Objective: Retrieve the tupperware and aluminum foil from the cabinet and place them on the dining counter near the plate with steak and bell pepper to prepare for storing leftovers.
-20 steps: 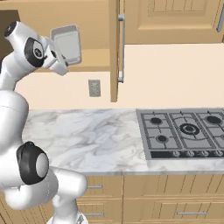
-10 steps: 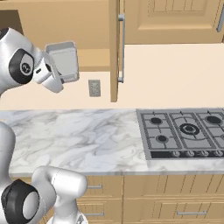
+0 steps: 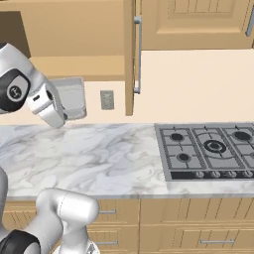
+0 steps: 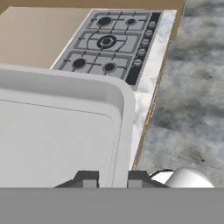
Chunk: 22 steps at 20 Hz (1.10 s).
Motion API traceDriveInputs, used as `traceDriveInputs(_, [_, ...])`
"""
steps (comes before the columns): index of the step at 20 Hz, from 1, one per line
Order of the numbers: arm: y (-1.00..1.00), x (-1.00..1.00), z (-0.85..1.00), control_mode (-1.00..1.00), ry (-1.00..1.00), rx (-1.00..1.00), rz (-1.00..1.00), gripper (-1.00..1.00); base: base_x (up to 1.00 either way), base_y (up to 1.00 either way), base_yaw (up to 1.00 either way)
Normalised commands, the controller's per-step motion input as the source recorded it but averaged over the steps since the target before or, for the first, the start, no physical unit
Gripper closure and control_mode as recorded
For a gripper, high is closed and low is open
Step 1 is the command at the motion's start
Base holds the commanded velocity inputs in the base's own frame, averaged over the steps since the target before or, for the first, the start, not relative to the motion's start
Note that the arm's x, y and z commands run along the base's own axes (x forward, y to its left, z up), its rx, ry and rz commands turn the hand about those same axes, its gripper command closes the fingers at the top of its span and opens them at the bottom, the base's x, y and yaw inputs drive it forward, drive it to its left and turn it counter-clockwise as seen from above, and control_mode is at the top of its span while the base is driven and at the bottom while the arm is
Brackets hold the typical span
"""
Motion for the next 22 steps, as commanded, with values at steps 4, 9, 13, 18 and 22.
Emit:
traceDriveInputs(4, [-0.09,-0.05,0.00,-1.00,0.00,0.00,-0.05,1.00,0.00,0.00,0.00])
traceDriveInputs(9, [0.00,0.00,0.00,1.00,0.00,0.00,0.00,1.00,0.00,0.00,0.00])
traceDriveInputs(13, [0.00,0.00,0.00,1.00,0.00,0.00,0.00,1.00,-0.43,0.00,0.00])
traceDriveInputs(18, [0.00,0.00,0.00,1.00,0.00,0.00,0.00,1.00,-1.00,0.00,0.00])
traceDriveInputs(22, [0.00,0.00,0.00,1.00,0.00,0.00,0.00,1.00,-0.99,-0.06,-0.09])
